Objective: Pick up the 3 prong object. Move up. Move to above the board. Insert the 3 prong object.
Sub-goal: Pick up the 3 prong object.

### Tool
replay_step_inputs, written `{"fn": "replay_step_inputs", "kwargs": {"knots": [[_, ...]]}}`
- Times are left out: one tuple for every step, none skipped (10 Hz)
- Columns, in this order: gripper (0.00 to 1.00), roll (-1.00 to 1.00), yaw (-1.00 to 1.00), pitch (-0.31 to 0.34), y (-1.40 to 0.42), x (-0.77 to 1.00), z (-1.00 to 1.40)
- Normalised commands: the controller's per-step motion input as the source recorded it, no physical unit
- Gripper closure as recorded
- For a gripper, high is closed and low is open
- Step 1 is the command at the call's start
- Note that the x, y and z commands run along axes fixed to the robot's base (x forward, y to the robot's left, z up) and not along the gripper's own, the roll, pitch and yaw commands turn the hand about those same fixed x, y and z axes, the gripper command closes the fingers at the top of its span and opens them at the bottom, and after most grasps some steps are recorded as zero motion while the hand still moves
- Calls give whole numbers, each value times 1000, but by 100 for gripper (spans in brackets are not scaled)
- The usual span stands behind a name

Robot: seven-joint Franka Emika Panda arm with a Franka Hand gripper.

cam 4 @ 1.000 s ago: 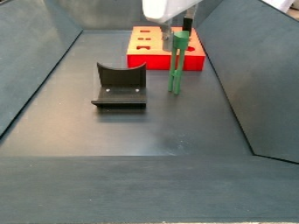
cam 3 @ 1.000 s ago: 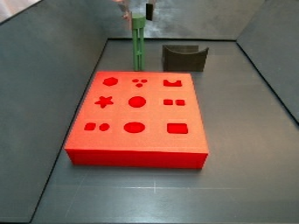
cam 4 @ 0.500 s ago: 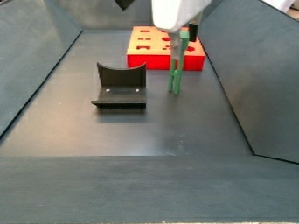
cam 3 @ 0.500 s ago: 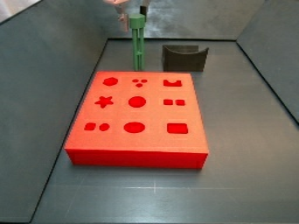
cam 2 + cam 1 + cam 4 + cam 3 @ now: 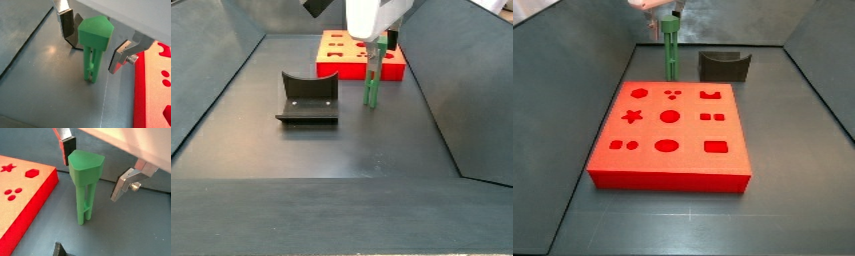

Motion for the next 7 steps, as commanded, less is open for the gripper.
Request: {"fn": "replay_step_inputs", "kwargs": {"knots": [[0,-134,754,-77,-111,0,-146],[0,0,0,-50,-34,-66,0],[0,-3,0,0,-17,0,0],[0,0,0,0,0,23,0],[100,0,0,0,0,0,0],[100,0,0,0,0,0,0],[100,0,0,0,0,0,0]]}}
